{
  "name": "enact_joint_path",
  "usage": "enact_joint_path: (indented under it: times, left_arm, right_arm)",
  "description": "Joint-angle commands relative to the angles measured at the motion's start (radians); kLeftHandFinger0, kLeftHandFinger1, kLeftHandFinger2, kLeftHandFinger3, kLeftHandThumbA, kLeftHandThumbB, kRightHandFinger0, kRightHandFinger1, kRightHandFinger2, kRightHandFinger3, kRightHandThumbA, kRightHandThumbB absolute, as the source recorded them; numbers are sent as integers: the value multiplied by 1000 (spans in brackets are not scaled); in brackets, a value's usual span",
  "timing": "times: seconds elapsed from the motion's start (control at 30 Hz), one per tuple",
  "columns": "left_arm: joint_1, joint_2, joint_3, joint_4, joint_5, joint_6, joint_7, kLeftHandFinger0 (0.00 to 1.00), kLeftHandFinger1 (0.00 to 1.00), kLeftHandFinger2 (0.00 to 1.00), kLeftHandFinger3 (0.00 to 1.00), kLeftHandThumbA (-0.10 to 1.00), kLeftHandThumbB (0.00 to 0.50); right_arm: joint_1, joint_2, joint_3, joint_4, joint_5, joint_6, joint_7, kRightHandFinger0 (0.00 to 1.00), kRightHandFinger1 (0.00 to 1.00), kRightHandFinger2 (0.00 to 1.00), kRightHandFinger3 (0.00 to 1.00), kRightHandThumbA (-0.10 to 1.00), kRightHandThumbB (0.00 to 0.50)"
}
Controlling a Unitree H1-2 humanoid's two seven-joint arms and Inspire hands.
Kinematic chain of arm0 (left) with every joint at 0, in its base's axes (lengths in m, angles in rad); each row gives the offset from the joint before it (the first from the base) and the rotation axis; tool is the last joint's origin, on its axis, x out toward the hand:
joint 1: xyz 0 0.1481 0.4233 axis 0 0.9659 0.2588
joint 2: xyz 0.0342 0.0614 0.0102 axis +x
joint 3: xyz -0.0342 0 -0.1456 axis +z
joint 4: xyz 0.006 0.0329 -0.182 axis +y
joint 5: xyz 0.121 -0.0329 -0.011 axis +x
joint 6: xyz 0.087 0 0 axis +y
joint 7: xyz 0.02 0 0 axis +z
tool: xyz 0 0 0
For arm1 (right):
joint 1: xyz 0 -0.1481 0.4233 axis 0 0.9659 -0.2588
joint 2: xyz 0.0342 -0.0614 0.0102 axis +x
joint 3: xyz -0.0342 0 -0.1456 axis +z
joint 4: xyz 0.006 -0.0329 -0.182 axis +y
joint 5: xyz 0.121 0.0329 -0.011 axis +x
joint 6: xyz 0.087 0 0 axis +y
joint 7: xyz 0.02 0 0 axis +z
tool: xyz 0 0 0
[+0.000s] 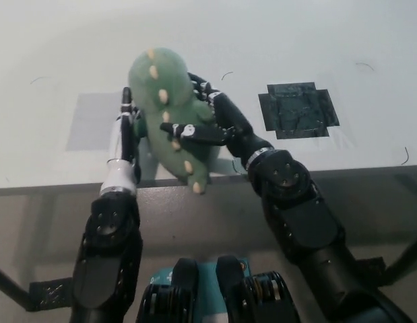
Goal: Use both hands to pick up a dinasour on the right side and move it to the left side
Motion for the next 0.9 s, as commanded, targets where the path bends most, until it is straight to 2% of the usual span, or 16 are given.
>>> enact_joint_path:
  times: [0.0, 0.03, 0.07, 0.1, 0.3, 0.33, 0.43, 0.5, 0.53, 0.6, 0.7, 0.73, 0.83, 0.87]
  left_arm:
    - [-17, -12, -9, -81, 40, -6, 25, 1000, 1000, 1000, 1000, 1000, 247]
    - [-10, -9, -10, -96, 46, -1, 27, 1000, 1000, 1000, 1000, 1000, 244]
    - [7, -4, -10, -134, 55, 8, 30, 1000, 1000, 1000, 1000, 1000, 217]
    - [16, -2, -6, -156, 59, -5, 35, 1000, 1000, 1000, 1000, 1000, 204]
    - [34, 7, 0, -226, 57, 37, 31, 1000, 1000, 1000, 1000, 1000, 231]
    - [37, 5, 3, -239, 51, 40, 30, 1000, 1000, 1000, 1000, 1000, 252]
    - [42, 4, 14, -270, 41, 55, 28, 1000, 1000, 1000, 1000, 1000, 269]
    - [44, 4, 23, -284, 31, 59, 27, 1000, 1000, 1000, 1000, 1000, 249]
    - [45, 5, 27, -286, 30, 58, 26, 1000, 1000, 1000, 1000, 1000, 233]
    - [45, 10, 28, -281, 32, 45, 22, 1000, 1000, 1000, 1000, 1000, 195]
    - [42, 15, 32, -278, 38, 53, 28, 1000, 1000, 1000, 1000, 1000, 211]
    - [39, 13, 37, -274, 24, 50, 24, 1000, 1000, 1000, 1000, 1000, 190]
    - [16, 7, 54, -245, -9, 71, 21, 1000, 1000, 1000, 1000, 1000, 192]
    - [5, 10, 57, -225, -12, 70, 18, 1000, 1000, 1000, 1000, 1000, 188]
  right_arm:
    - [-24, 43, 52, -84, 5, 48, 90, 1000, 1000, 1000, 1000, 1000, 196]
    - [-22, 43, 56, -92, 5, 50, 92, 1000, 1000, 1000, 1000, 1000, 183]
    - [-18, 47, 66, -114, 7, 62, 98, 1000, 1000, 1000, 1000, 1000, 185]
    - [-22, 52, 68, -112, 20, 46, 111, 1000, 1000, 1000, 1000, 1000, 161]
    - [-28, 60, 82, -148, 26, 62, 118, 1000, 1000, 1000, 1000, 1000, 131]
    - [-28, 59, 88, -153, 18, 55, 118, 1000, 1000, 1000, 1000, 1000, 132]
    - [-33, 65, 87, -157, 28, 64, 125, 1000, 1000, 1000, 1000, 1000, 141]
    - [-39, 70, 86, -146, 26, 56, 125, 1000, 1000, 1000, 1000, 1000, 174]
    - [-42, 74, 85, -143, 29, 67, 128, 1000, 1000, 1000, 1000, 1000, 166]
    - [-45, 79, 84, -146, 27, 86, 125, 1000, 1000, 1000, 1000, 1000, 182]
    - [-54, 82, 85, -142, 19, 99, 120, 1000, 1000, 1000, 1000, 1000, 185]
    - [-59, 83, 83, -127, 17, 100, 117, 1000, 1000, 1000, 1000, 1000, 206]
    - [-86, 90, 72, -68, 16, 81, 109, 1000, 1000, 1000, 1000, 1000, 223]
    - [-98, 92, 70, -52, 14, 83, 106, 1000, 1000, 1000, 1000, 1000, 203]
